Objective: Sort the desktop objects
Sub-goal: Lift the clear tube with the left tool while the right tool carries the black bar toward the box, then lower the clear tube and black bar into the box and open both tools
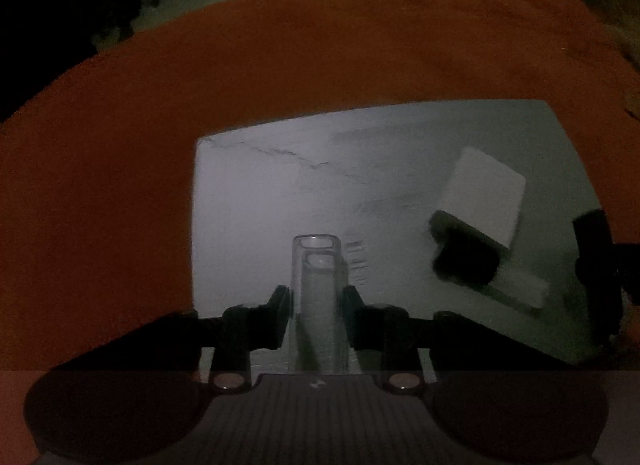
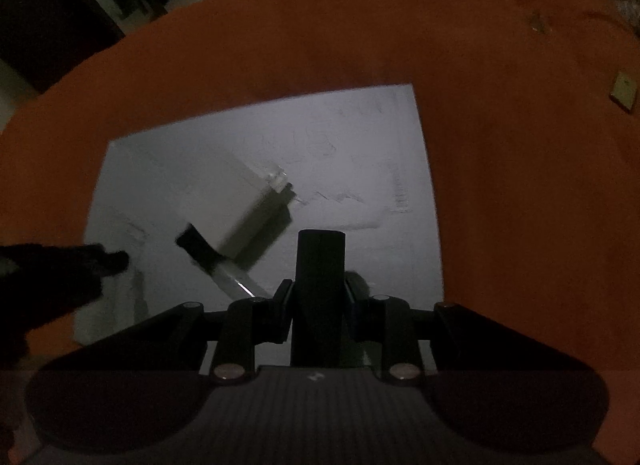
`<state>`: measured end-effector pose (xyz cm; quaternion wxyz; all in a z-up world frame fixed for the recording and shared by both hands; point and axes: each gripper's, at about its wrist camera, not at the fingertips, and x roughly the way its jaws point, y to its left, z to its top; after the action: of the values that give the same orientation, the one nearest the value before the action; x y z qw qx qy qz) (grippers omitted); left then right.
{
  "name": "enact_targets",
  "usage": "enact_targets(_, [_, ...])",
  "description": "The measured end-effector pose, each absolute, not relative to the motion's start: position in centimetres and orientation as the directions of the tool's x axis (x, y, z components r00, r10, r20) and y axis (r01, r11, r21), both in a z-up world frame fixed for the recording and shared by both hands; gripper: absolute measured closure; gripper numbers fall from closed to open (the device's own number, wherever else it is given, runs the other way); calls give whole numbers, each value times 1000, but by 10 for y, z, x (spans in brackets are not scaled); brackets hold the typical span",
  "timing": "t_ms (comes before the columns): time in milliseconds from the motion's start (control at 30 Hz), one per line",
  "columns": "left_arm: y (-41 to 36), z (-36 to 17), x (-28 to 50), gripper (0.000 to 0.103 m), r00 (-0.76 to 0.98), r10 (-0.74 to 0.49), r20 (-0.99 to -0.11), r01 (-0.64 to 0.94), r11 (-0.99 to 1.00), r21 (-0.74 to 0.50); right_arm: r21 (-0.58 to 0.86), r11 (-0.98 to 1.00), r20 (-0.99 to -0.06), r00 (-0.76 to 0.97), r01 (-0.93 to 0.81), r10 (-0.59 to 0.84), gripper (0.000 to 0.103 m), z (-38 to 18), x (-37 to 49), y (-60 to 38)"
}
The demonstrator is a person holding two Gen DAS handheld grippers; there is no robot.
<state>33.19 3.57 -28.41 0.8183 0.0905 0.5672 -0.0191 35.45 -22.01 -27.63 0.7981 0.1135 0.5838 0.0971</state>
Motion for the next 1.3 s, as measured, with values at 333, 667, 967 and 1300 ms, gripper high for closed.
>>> enact_targets(333, [58,-251,327,79,396,-24,-918,48,999,-5,395,917,-856,342,-51,387,74,-250,336,-219])
enact_targets(667, [66,-175,296,79,451,-103,-887,34,995,-98,489,868,-768,429,-86,476,74,-202,309,-214])
enact_targets(967, [53,-159,229,79,415,-195,-889,147,978,-146,612,778,-684,398,-143,611,74,-191,259,-225])
enact_targets(1300, [35,-191,163,79,306,-199,-931,204,969,-140,640,759,-671,393,-121,629,74,-231,180,-232])
